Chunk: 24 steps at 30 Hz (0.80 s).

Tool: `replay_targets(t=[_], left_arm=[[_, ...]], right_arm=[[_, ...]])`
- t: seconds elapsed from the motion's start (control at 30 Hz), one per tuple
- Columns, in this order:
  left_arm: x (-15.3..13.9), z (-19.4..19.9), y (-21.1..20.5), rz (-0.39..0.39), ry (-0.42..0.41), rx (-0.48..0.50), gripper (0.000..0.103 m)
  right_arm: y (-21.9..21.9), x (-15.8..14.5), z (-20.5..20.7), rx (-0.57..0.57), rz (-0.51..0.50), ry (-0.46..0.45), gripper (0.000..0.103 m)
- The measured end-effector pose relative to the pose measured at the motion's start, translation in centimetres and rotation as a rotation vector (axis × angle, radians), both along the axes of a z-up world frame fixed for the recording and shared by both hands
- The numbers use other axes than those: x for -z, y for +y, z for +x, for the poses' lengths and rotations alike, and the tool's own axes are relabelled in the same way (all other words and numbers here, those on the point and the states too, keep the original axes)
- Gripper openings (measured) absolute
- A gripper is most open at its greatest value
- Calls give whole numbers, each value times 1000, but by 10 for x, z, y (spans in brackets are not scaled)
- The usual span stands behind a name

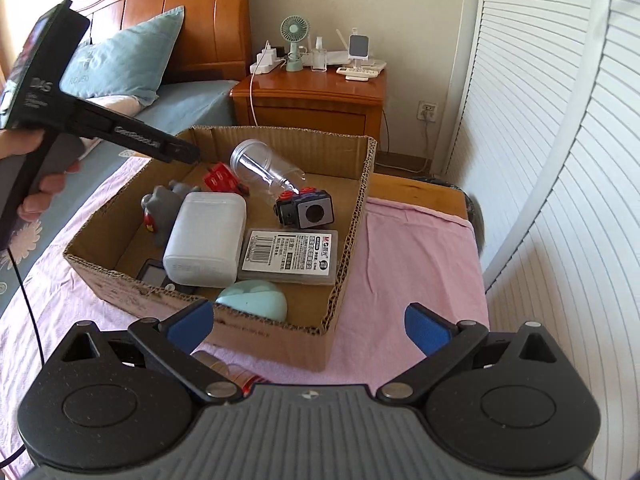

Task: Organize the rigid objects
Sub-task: 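Carry the cube into the box with the right tool while the left tool drops the train there, then reach the left tool to the black oval object while the right tool approaches the capsule jar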

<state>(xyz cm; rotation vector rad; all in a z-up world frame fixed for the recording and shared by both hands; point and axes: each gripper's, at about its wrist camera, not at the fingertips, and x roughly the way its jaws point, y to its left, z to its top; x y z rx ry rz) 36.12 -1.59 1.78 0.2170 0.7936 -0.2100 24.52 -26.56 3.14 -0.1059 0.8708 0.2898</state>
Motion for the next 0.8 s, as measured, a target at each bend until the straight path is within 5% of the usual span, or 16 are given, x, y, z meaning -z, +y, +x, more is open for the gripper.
replay_targets(t=[0.4,0.8], left_arm=[[-37,-104,11,-53,-59,34,100],[-23,-198,10,-62,-110,-17,101]], right_arm=[[12,-14,-53,50,5,-47,103],[16,-24,-110,60,36,-110,103]])
